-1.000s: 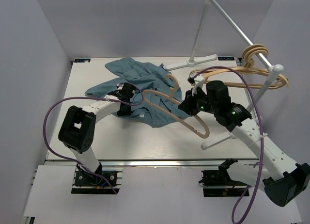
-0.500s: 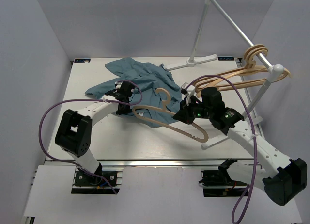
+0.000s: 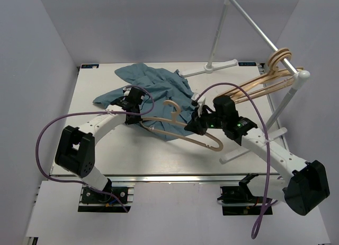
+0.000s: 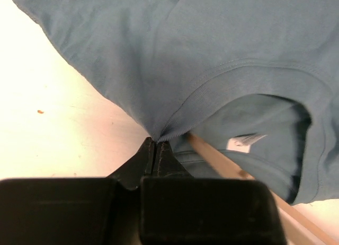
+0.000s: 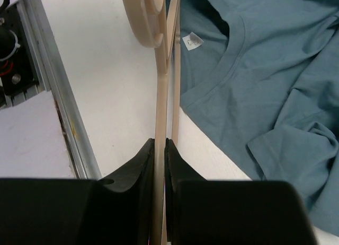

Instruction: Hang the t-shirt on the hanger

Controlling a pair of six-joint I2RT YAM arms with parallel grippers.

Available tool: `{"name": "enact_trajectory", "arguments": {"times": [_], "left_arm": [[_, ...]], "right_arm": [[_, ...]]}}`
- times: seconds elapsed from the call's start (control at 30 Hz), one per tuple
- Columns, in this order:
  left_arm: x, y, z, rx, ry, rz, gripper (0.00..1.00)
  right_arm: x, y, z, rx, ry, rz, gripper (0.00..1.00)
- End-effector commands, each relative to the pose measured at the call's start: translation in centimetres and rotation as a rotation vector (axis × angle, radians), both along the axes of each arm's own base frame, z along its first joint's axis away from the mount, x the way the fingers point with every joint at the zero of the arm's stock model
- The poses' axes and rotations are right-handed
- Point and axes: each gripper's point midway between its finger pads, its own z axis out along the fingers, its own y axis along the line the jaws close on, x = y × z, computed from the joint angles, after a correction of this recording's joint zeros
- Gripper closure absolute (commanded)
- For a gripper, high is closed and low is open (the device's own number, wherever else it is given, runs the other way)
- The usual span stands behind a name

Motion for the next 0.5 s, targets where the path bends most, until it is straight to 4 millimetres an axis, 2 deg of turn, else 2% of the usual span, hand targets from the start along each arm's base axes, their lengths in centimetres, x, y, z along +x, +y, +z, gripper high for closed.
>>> {"name": "enact_trajectory", "arguments": {"times": [0.0, 0.03, 0.1, 0.27, 0.33, 0.47], "left_arm": [[0.6, -0.5, 2.6, -0.037, -0.05, 0.006, 1.0], [0.8, -0.5, 2.8, -0.041, -0.055, 0.01, 1.0], [0.8, -0.6, 3.0, -0.047, -0.054, 0.01, 1.0], [0.7, -0.8, 3.4, -0.059, -0.055, 0.006, 1.0], [0.6, -0.7, 3.4, -0.054, -0.051, 0.012, 1.0], [0.5, -0.5, 3.5, -0.047, -0.039, 0.029, 1.0]], "right_arm": [[-0.7, 1.2, 0.1, 0.033, -0.073, 0.119, 1.0], [-0.8, 1.2, -0.5, 0.028, -0.073, 0.124, 1.0], [0.8, 1.3, -0.2, 0.041, -0.142, 0.068, 1.0], [2.3, 1.5, 0.1, 0.096, -0.271, -0.009, 1.0], [3.0, 1.7, 1.3, 0.125, -0.33, -0.027, 1.0], [3.4, 1.5, 2.2, 0.142, -0.394, -0.037, 1.0]]}}
